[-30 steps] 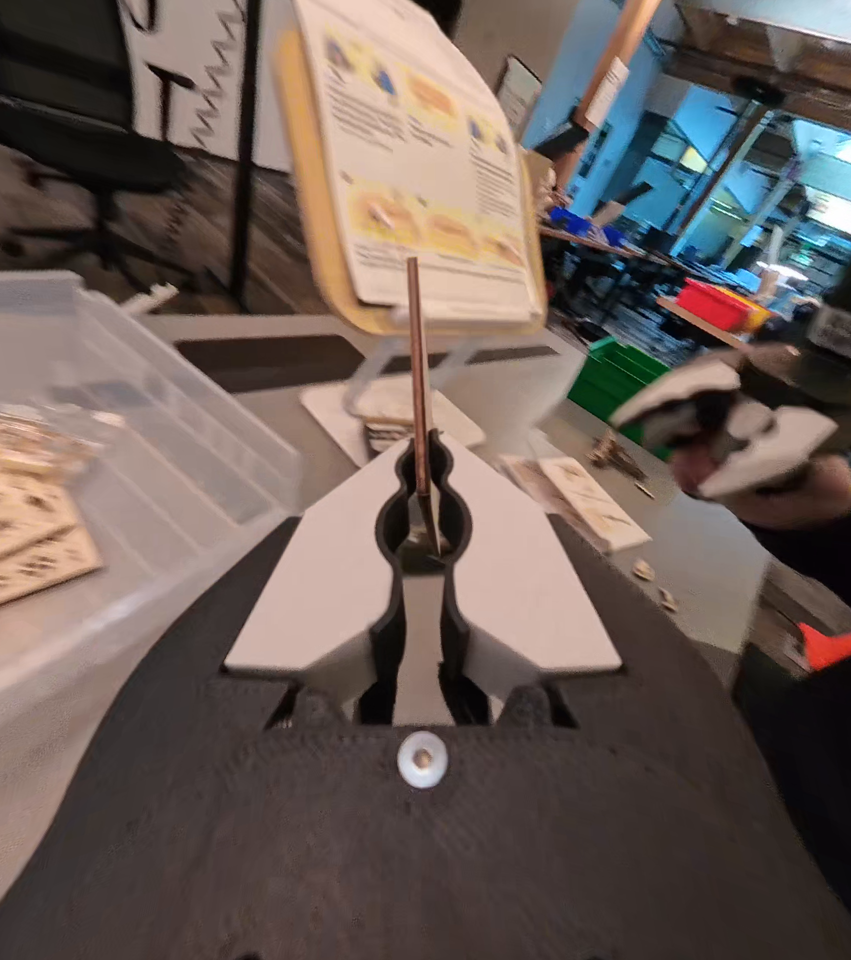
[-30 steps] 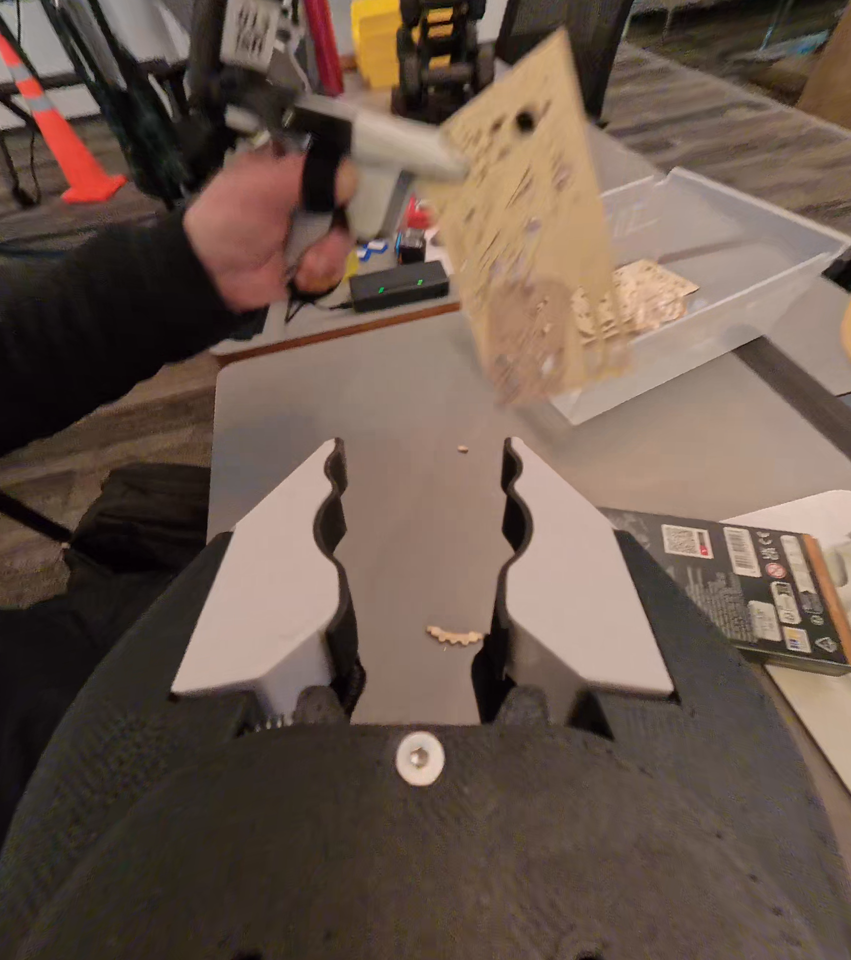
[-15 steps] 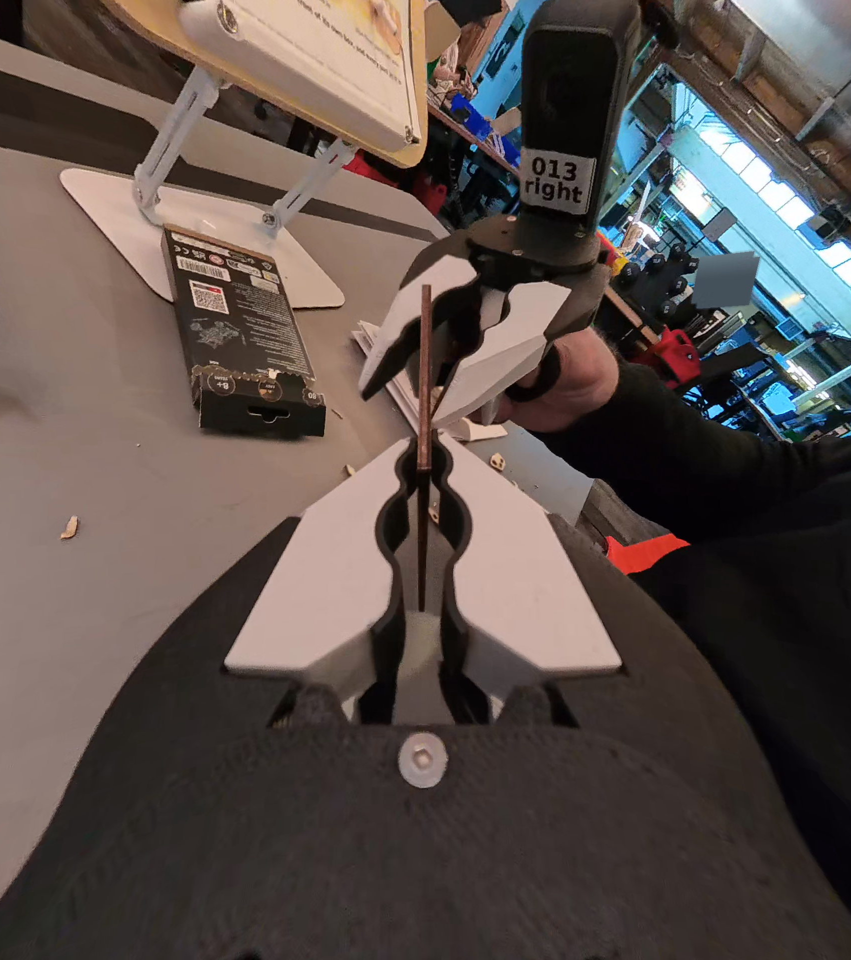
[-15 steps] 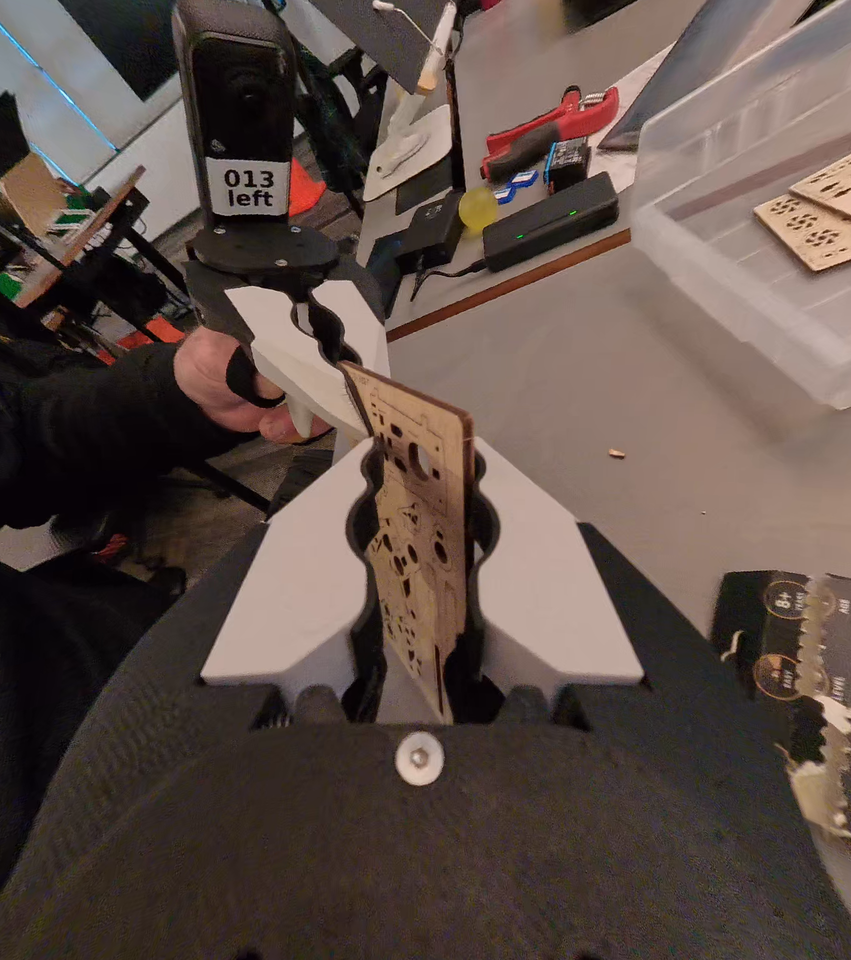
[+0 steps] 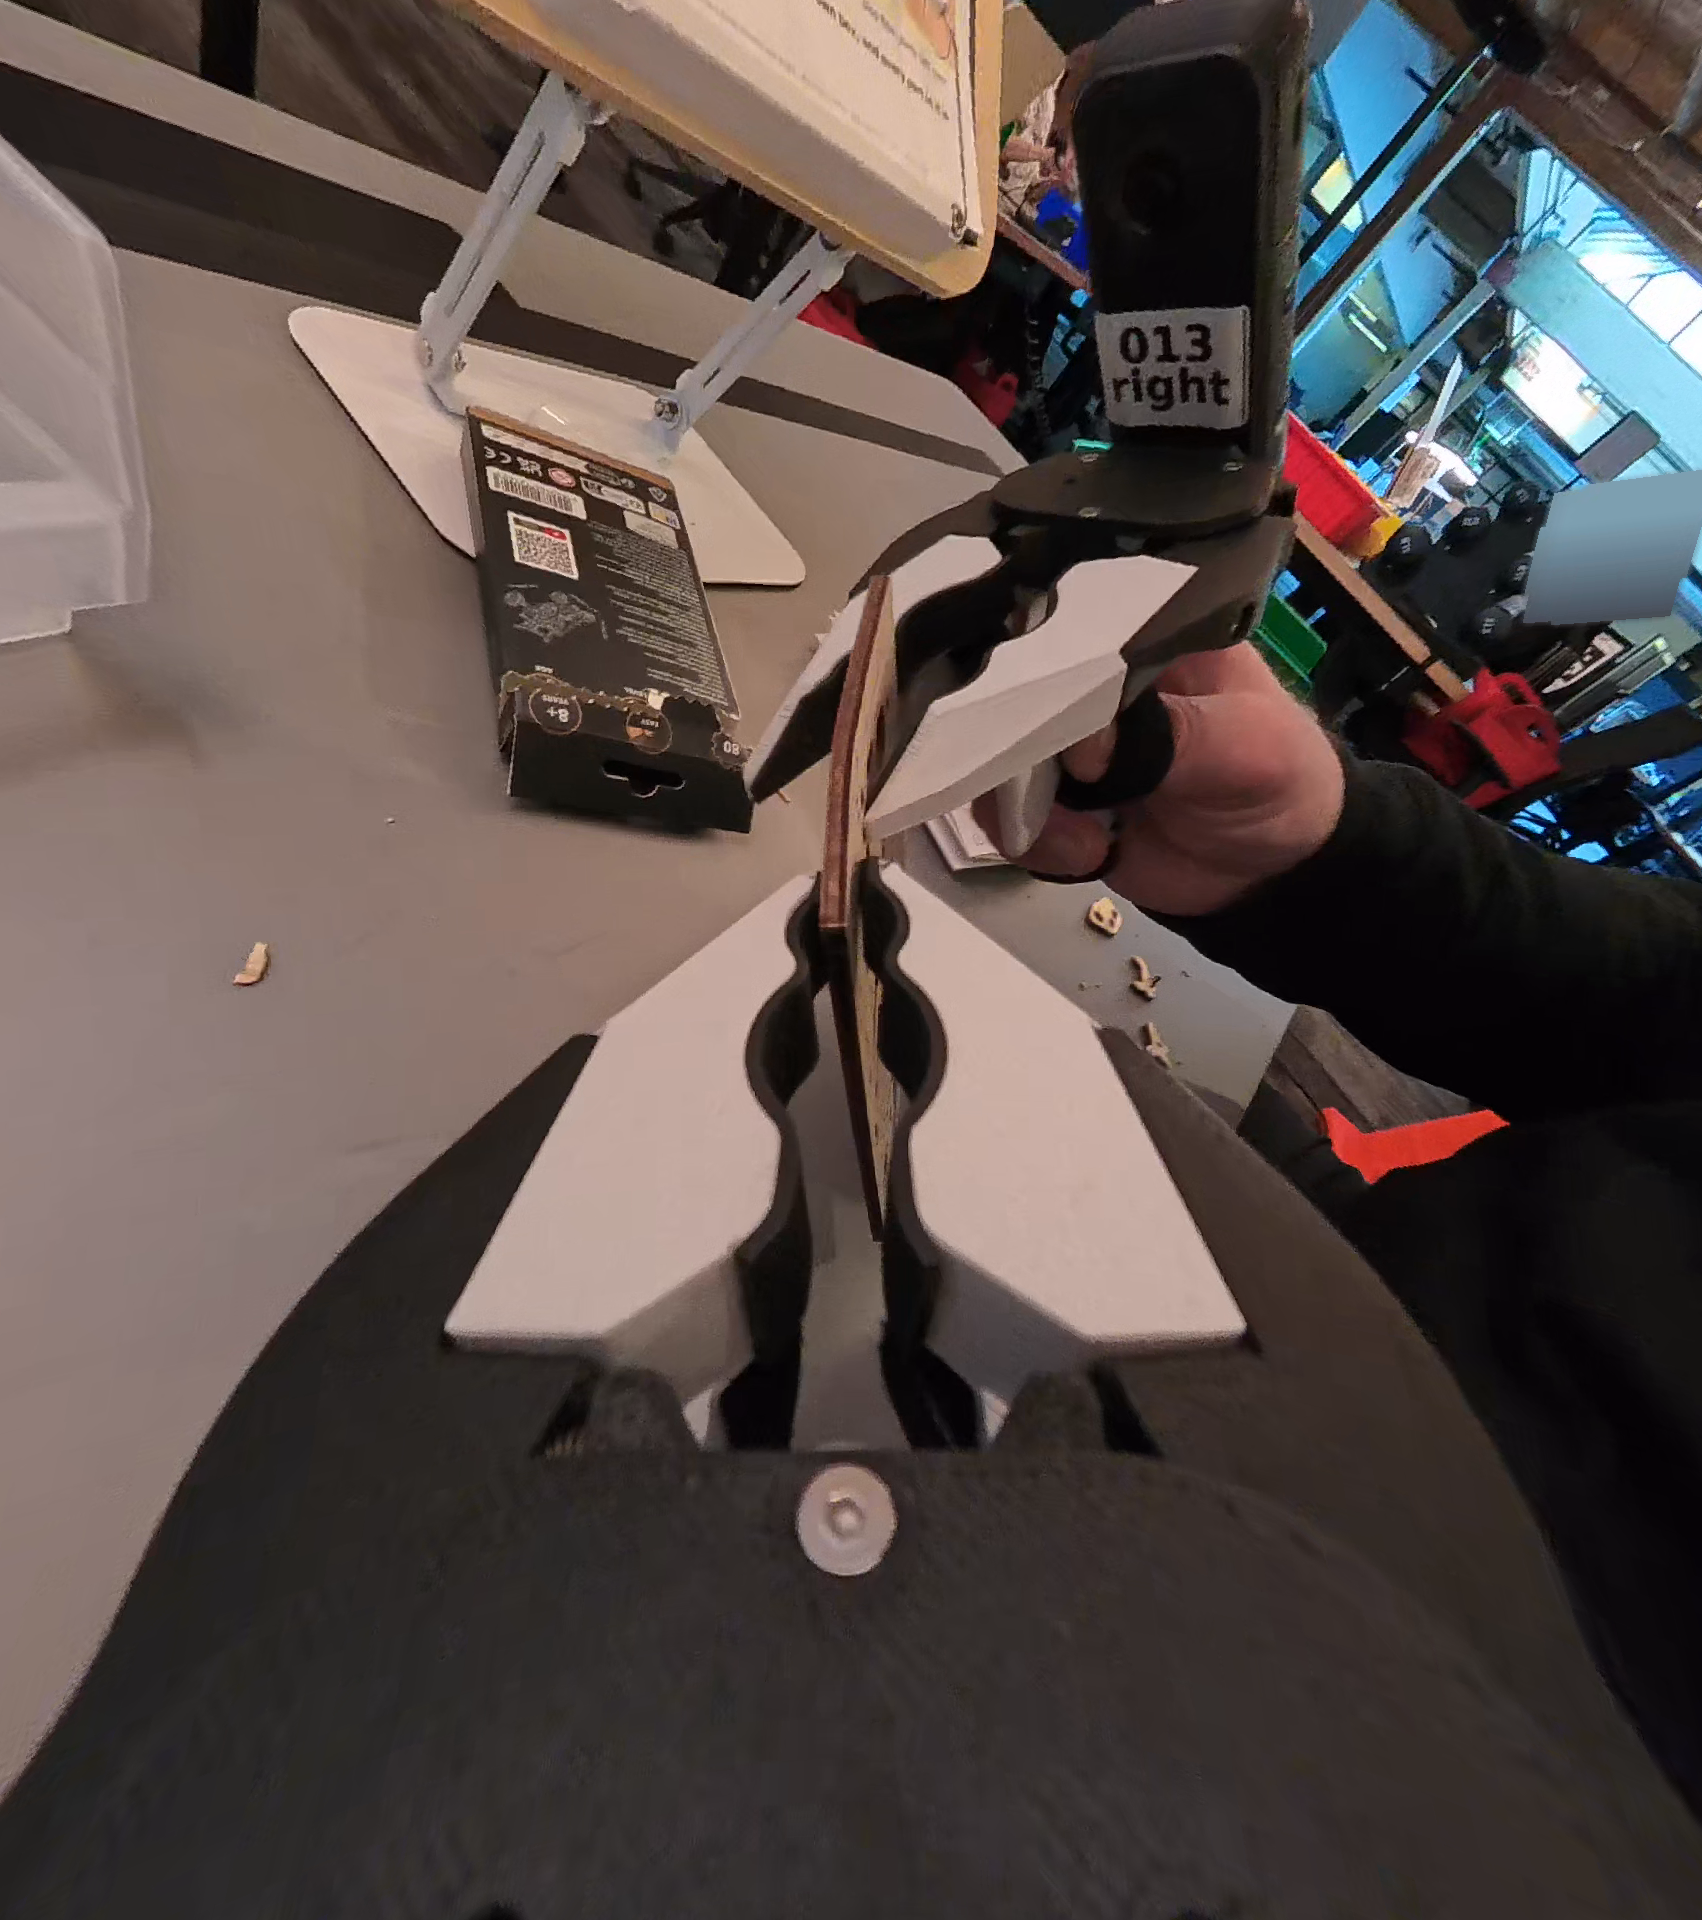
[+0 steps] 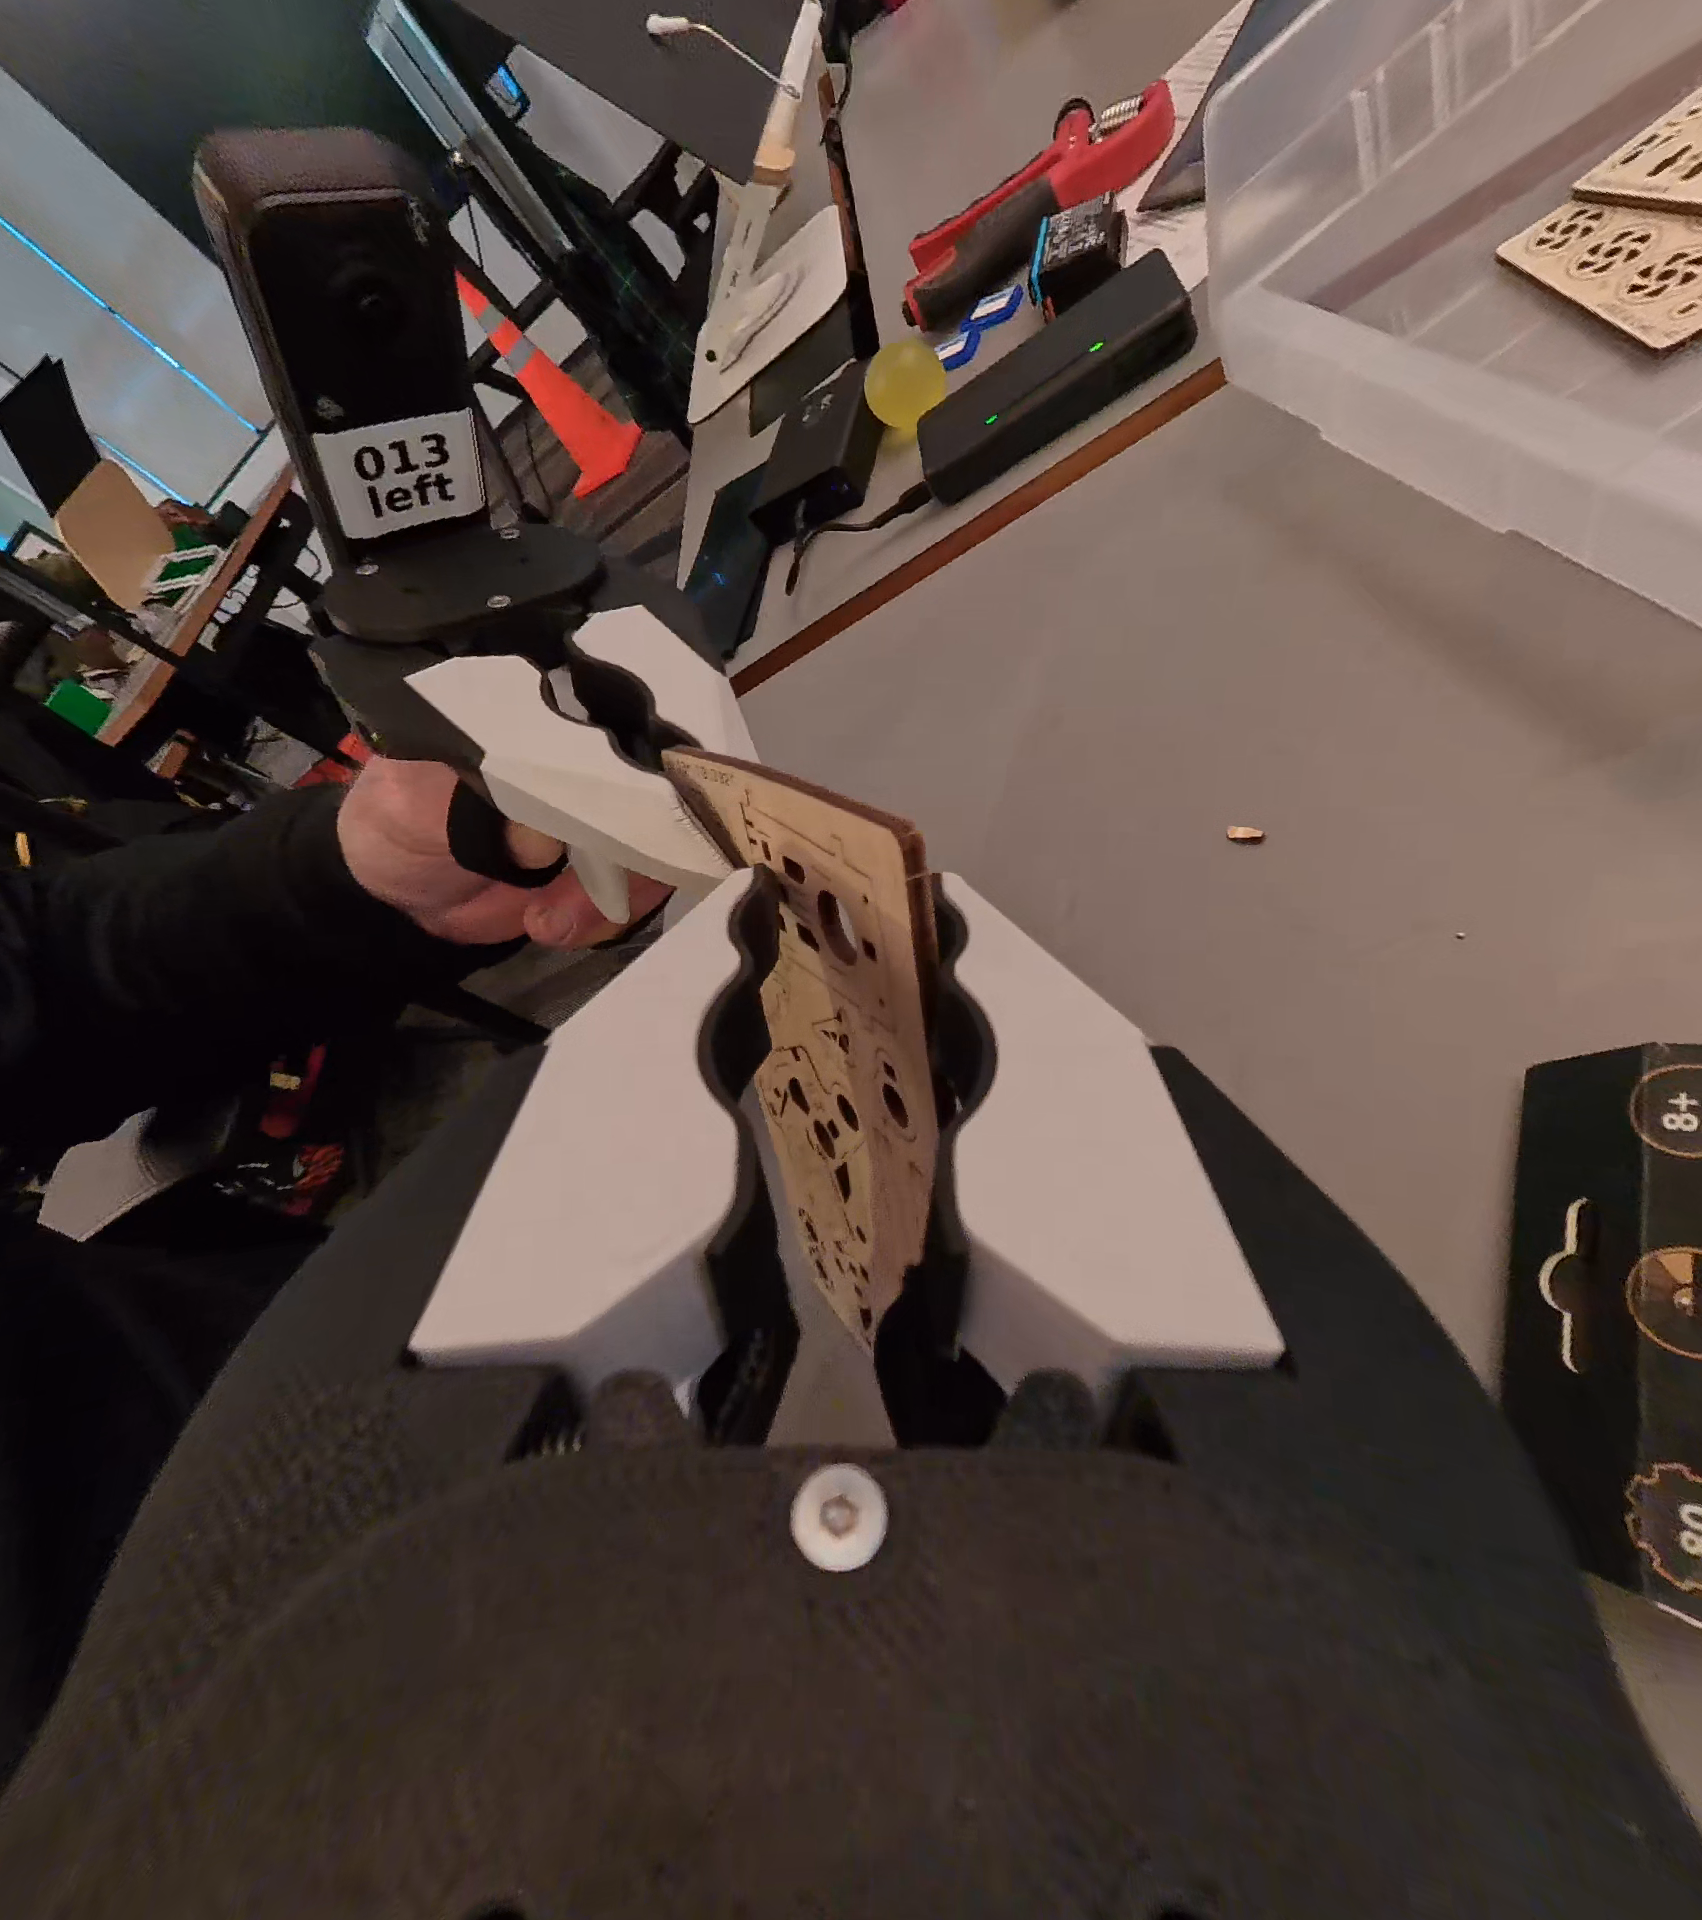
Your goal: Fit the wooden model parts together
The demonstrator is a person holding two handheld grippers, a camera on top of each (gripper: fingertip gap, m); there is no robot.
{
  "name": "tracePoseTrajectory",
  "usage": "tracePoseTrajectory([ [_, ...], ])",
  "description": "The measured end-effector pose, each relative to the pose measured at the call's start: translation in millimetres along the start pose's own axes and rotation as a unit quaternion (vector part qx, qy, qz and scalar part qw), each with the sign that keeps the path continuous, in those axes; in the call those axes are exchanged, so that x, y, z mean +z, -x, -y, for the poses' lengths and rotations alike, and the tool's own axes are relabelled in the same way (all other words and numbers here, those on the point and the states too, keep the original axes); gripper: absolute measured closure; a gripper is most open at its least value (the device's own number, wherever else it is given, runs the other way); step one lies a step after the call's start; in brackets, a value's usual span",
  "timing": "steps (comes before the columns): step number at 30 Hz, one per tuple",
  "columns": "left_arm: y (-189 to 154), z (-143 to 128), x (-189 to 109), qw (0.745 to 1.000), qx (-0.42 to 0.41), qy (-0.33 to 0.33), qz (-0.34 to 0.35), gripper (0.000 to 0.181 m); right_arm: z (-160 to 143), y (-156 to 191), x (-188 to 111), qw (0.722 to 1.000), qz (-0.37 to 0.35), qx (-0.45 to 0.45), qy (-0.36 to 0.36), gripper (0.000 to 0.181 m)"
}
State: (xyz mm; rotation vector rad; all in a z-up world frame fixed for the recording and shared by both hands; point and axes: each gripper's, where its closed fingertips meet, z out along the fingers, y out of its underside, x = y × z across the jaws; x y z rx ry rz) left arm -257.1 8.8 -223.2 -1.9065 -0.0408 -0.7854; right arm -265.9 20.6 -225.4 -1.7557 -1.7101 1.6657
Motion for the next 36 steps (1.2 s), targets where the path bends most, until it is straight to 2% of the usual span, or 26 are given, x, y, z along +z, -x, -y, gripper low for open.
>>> tracePoseTrajectory([
  [6,10.5,-3.8,0.4,0.999,0.014,0.002,0.028,0.176,-2.6,-7.7,5.2,0.999,-0.032,-0.007,-0.005,0.156],
  [11,1.7,1.8,0.8,1.000,0.018,-0.003,-0.006,0.179,0.2,-3.2,1.9,0.998,0.045,0.034,-0.011,0.155],
  [15,-3.2,6.7,-2.2,0.999,0.003,-0.022,-0.043,0.179,6.6,2.7,-1.9,0.996,0.067,0.038,-0.044,0.158],
  [19,-2.3,7.5,0.5,0.999,-0.004,-0.029,-0.035,0.179,10.0,1.0,-4.8,0.993,0.077,0.070,-0.056,0.163],
  [20,-3.0,6.3,1.5,0.999,0.007,-0.026,-0.028,0.179,8.1,-3.4,-4.7,0.994,0.060,0.073,-0.055,0.163],
  [21,-14.6,4.8,5.7,0.999,0.026,-0.022,-0.040,0.178,4.3,-13.2,-4.4,0.996,0.021,0.065,-0.053,0.181],
  [22,-19.3,-1.5,14.5,0.998,0.062,0.001,-0.015,0.176,-0.3,-24.0,-3.9,0.998,-0.020,0.046,-0.049,0.181],
  [23,-16.4,-0.5,17.7,0.995,0.100,0.006,0.022,0.177,-3.7,-29.0,-4.2,0.997,-0.031,0.050,-0.049,0.180],
  [25,-8.0,13.1,13.0,0.999,0.048,-0.021,0.013,0.180,2.4,-21.4,-11.0,0.996,0.000,0.060,-0.072,0.181],
  [27,-1.4,12.1,11.2,0.999,0.026,-0.021,0.000,0.180,2.0,-20.5,-8.5,0.996,-0.001,0.060,-0.059,0.172],
  [29,-0.4,11.2,9.4,0.999,0.004,-0.030,-0.010,0.180,-0.8,-20.9,-8.2,0.998,0.002,0.056,-0.042,0.177],
  [33,9.2,10.6,1.5,1.000,-0.001,-0.031,0.005,0.180,0.7,-23.4,-17.6,0.997,-0.006,0.057,-0.046,0.165],
  [36,12.5,17.6,-9.2,0.999,-0.023,-0.043,-0.010,0.180,-3.6,-22.1,-22.9,0.998,-0.010,0.052,-0.030,0.156],
])
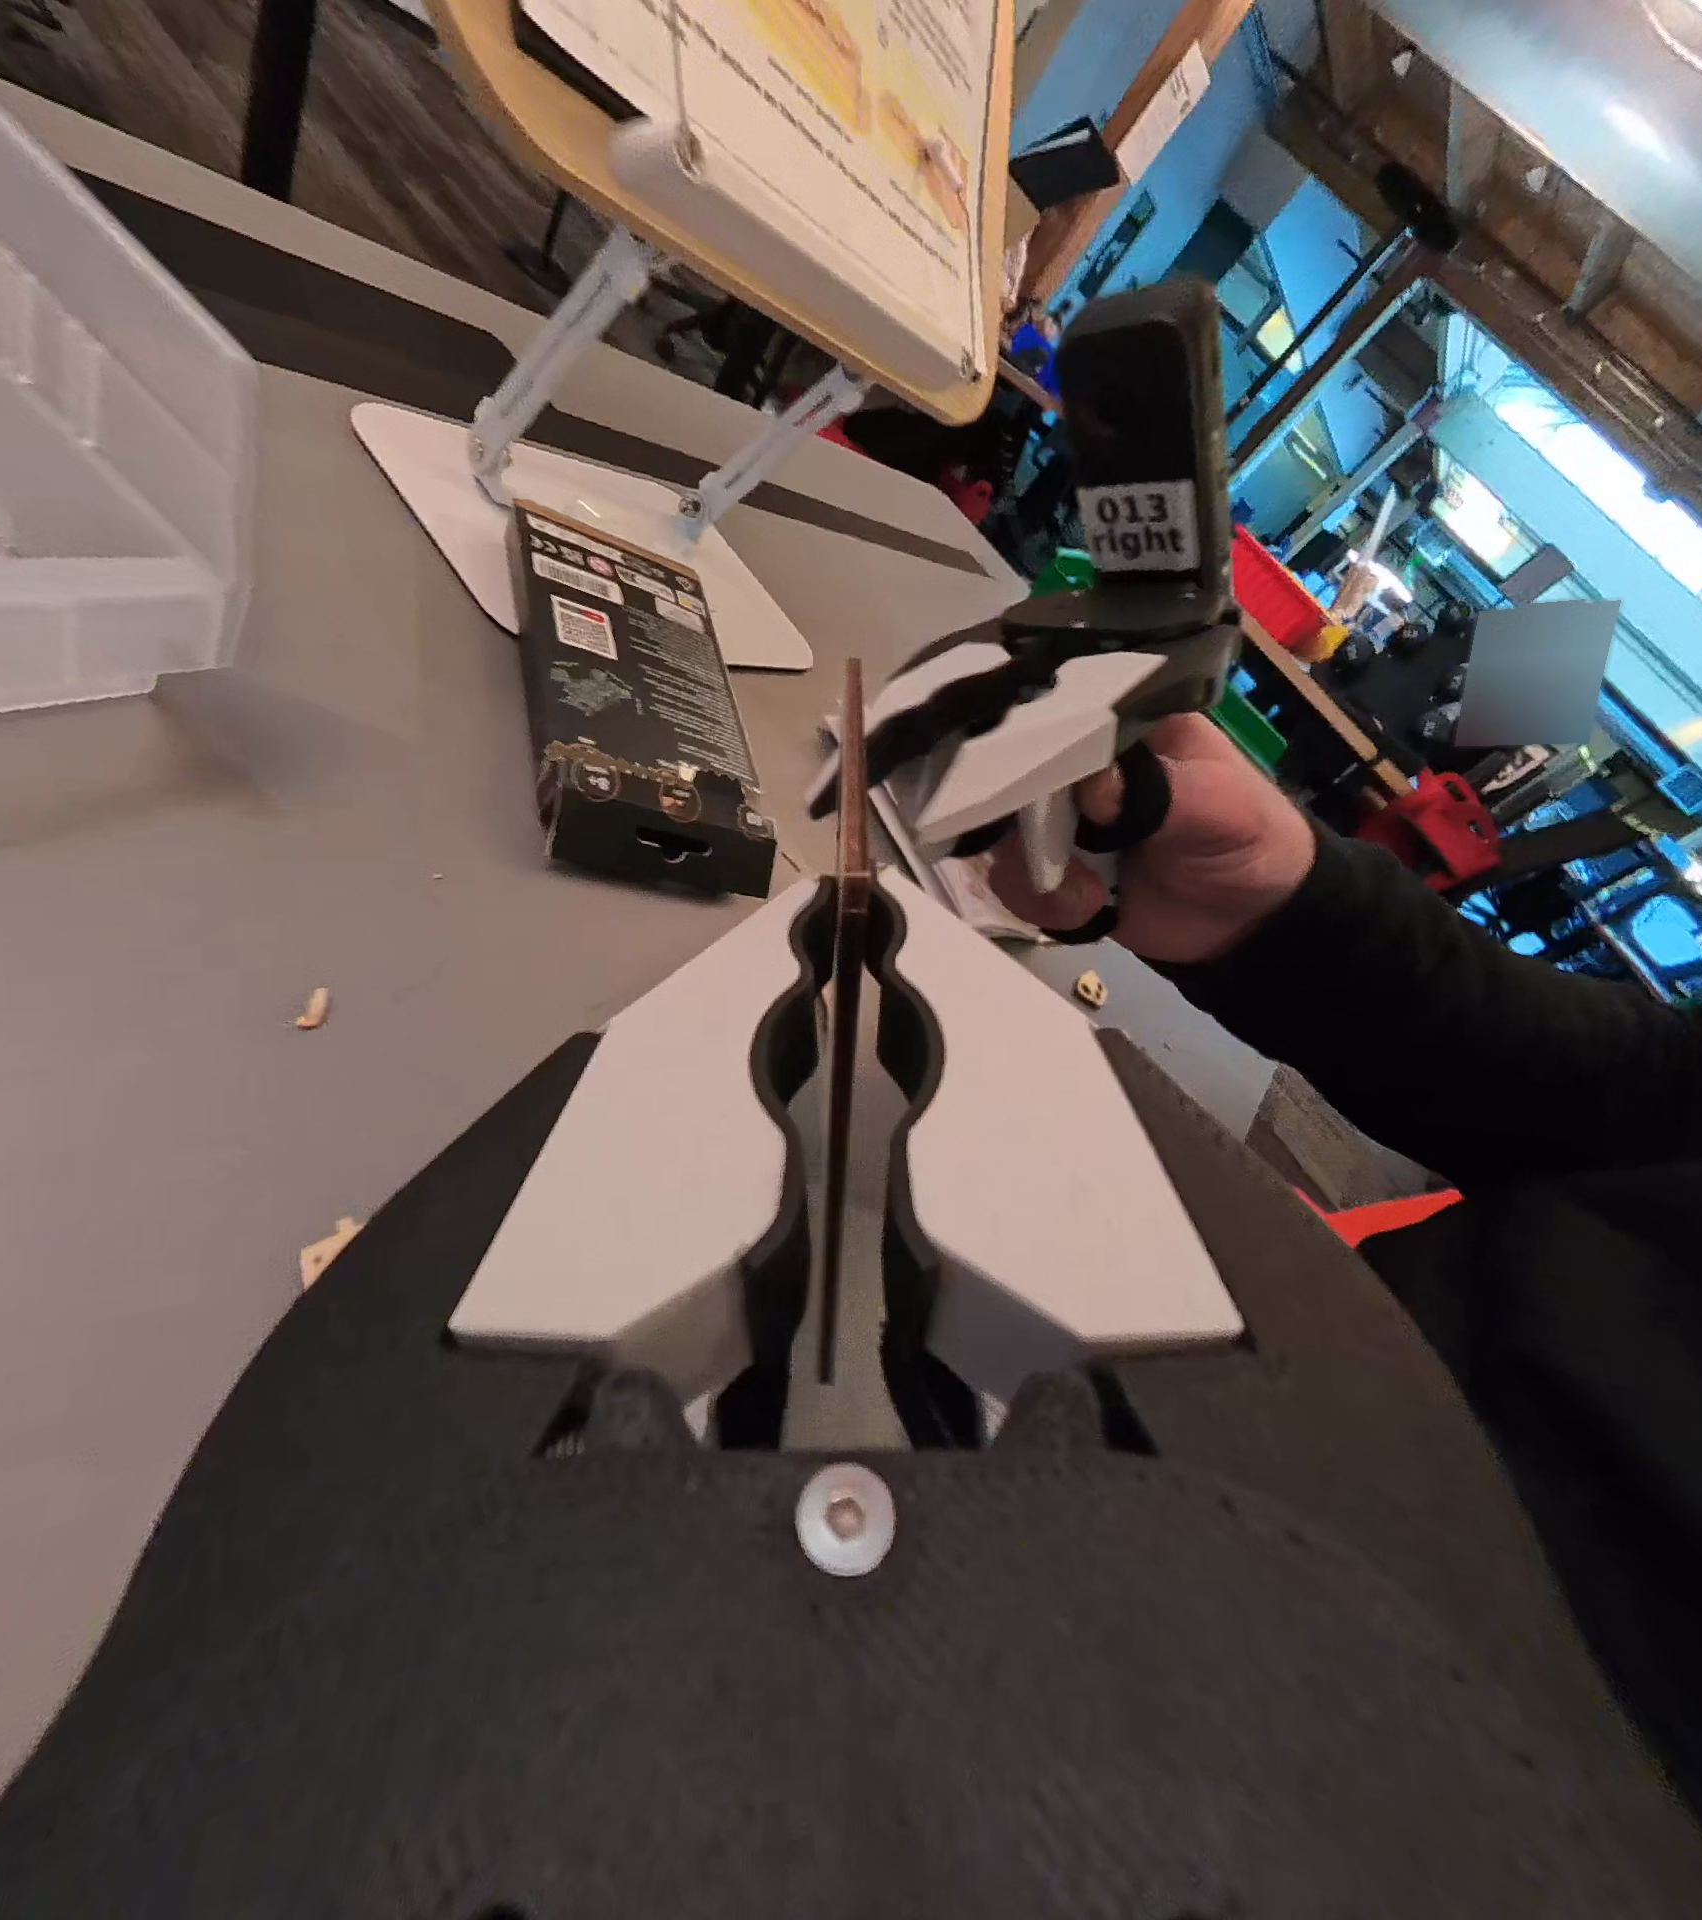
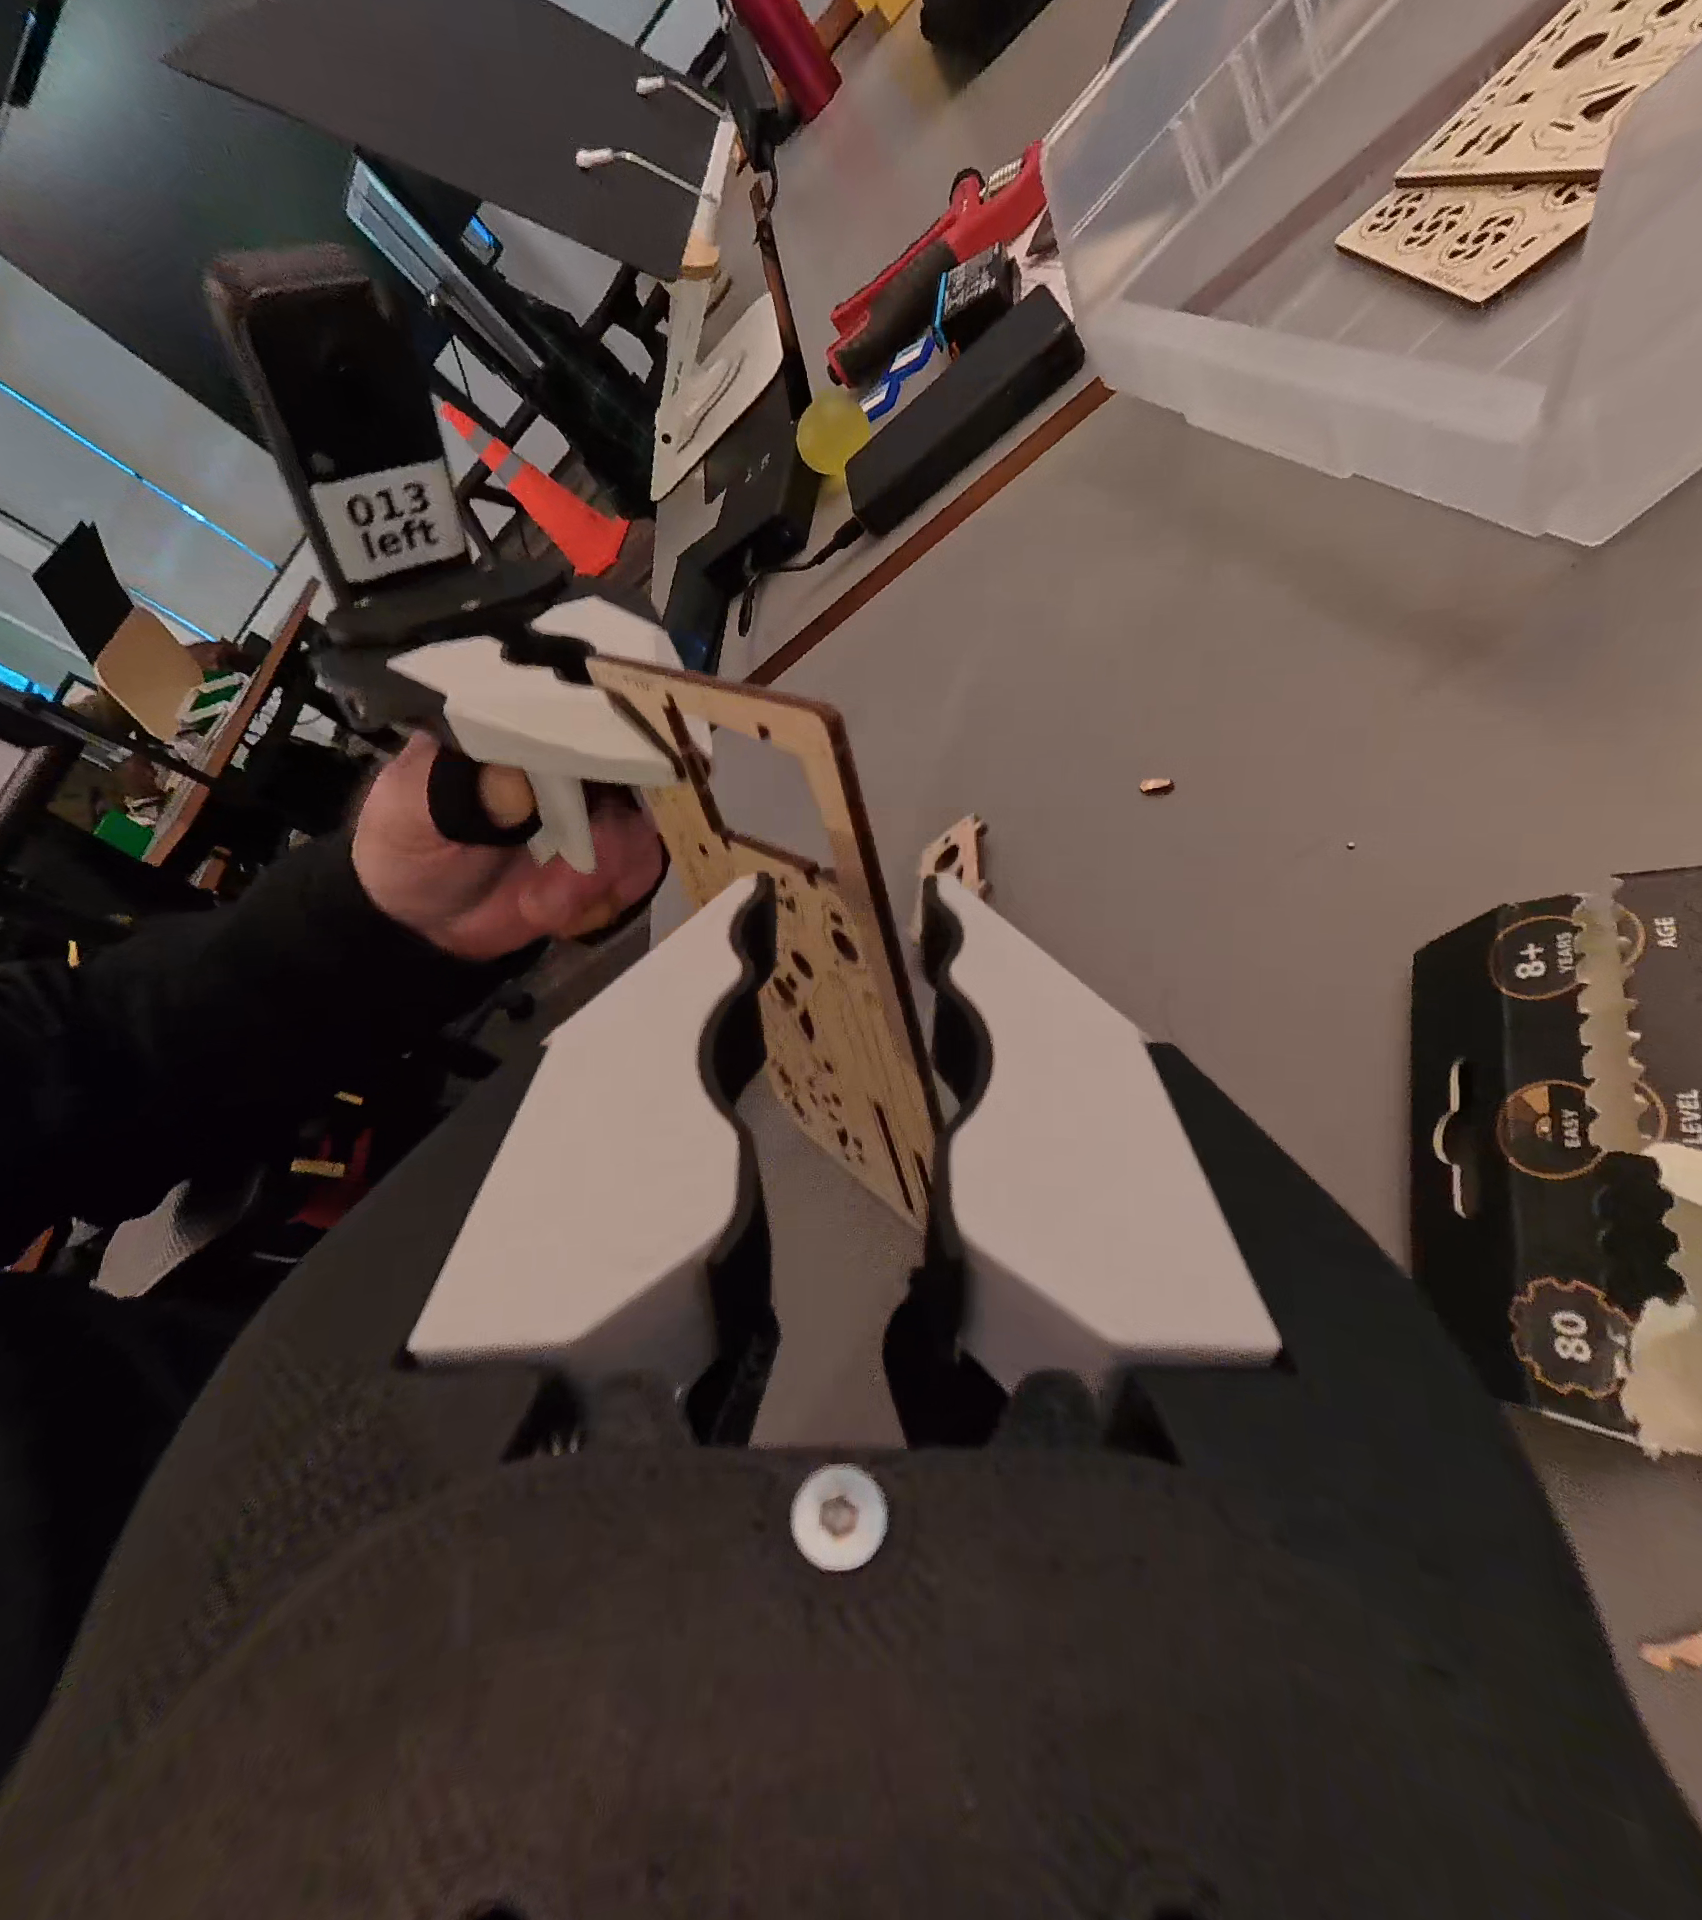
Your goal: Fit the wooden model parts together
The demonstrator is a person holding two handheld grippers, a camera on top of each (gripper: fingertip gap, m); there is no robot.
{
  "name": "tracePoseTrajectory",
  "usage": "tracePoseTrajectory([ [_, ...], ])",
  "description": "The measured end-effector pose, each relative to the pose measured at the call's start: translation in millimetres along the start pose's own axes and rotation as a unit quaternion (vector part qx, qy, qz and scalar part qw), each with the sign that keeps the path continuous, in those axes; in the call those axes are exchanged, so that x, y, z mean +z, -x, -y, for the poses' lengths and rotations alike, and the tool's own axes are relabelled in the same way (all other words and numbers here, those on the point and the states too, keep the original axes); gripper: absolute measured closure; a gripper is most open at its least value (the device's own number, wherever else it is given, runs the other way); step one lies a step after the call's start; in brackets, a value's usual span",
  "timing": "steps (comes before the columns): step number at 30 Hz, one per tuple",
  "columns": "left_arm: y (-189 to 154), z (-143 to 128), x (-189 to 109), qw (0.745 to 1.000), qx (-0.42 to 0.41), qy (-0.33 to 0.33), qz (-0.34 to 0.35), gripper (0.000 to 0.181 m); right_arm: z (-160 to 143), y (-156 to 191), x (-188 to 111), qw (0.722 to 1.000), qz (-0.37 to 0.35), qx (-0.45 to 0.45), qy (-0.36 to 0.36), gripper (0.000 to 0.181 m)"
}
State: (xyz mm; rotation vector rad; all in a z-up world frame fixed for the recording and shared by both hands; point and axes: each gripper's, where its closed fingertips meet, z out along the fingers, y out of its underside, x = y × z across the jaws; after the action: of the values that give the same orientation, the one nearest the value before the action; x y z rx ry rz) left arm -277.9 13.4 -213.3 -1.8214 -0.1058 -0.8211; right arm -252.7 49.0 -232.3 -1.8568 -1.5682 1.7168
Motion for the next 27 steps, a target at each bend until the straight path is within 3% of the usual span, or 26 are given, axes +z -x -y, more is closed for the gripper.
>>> tracePoseTrajectory([
  [6,14.6,38.9,-45.0,0.998,-0.016,-0.051,0.018,0.180,2.3,10.2,-30.4,0.999,-0.013,-0.024,0.019,0.145],
  [9,39.1,64.7,-82.8,0.993,-0.013,-0.089,0.076,0.180,0.8,13.3,-46.9,0.999,-0.019,-0.026,0.025,0.147],
  [11,51.6,69.2,-101.2,0.991,-0.011,-0.073,0.110,0.179,-0.5,15.7,-55.6,0.999,-0.022,-0.025,0.021,0.147],
  [15,74.8,52.8,-120.4,0.988,-0.039,0.004,0.148,0.180,-14.7,20.5,-58.9,0.998,-0.033,-0.029,0.043,0.147],
  [20,108.9,15.0,-123.1,0.982,-0.085,0.060,0.159,0.177,-35.7,28.0,-46.9,0.994,-0.047,-0.053,0.082,0.146],
  [25,155.9,-14.7,-135.2,0.966,-0.087,0.087,0.227,0.152,-47.6,37.1,-48.0,0.994,-0.043,-0.052,0.089,0.146],
  [27,177.4,-17.2,-150.4,0.941,-0.054,0.106,0.316,0.120,-52.1,37.8,-53.5,0.994,-0.046,-0.047,0.089,0.147],
])
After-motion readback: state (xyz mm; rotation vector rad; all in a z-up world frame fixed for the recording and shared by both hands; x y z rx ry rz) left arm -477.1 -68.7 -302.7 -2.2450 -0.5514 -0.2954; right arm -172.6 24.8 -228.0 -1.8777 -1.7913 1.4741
